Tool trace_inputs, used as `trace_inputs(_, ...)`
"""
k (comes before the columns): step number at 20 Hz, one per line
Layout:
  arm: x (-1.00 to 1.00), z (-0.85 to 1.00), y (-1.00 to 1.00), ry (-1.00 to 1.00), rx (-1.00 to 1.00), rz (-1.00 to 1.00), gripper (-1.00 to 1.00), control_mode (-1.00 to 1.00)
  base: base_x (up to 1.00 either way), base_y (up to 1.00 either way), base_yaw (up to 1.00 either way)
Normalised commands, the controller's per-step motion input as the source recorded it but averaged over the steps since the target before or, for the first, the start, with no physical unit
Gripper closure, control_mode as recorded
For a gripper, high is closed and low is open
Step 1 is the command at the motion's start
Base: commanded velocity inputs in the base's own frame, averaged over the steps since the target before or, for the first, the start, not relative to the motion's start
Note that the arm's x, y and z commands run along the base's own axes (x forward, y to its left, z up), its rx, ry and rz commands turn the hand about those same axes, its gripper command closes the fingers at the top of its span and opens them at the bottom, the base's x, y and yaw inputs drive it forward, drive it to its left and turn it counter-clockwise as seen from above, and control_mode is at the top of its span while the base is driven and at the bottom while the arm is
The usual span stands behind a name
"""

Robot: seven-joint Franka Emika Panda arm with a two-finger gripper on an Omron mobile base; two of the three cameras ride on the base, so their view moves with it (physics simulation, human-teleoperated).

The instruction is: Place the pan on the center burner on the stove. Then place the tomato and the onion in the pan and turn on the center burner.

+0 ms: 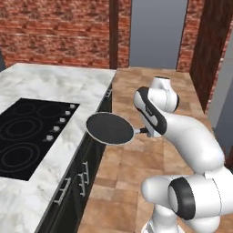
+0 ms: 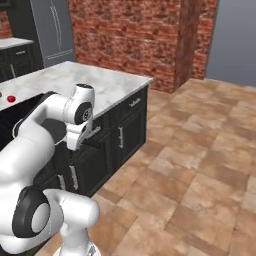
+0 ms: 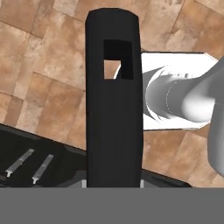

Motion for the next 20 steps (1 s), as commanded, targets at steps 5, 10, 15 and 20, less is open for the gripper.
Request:
trace_inputs(5,0.00,0.00,0.00,0.00,0.00,0.00,1.00,1.00,0.50,-0.38,0.30)
trace_inputs(10,0.00,0.00,0.00,0.00,0.00,0.00,1.00,1.00,0.45,-0.41,0.31)
trace_inputs(15,0.00,0.00,0.00,0.00,0.00,0.00,1.00,1.00,0.43,-0.40,0.31)
trace_inputs(20,0.00,0.00,0.00,0.00,0.00,0.00,1.00,1.00,0.44,-0.38,0.31)
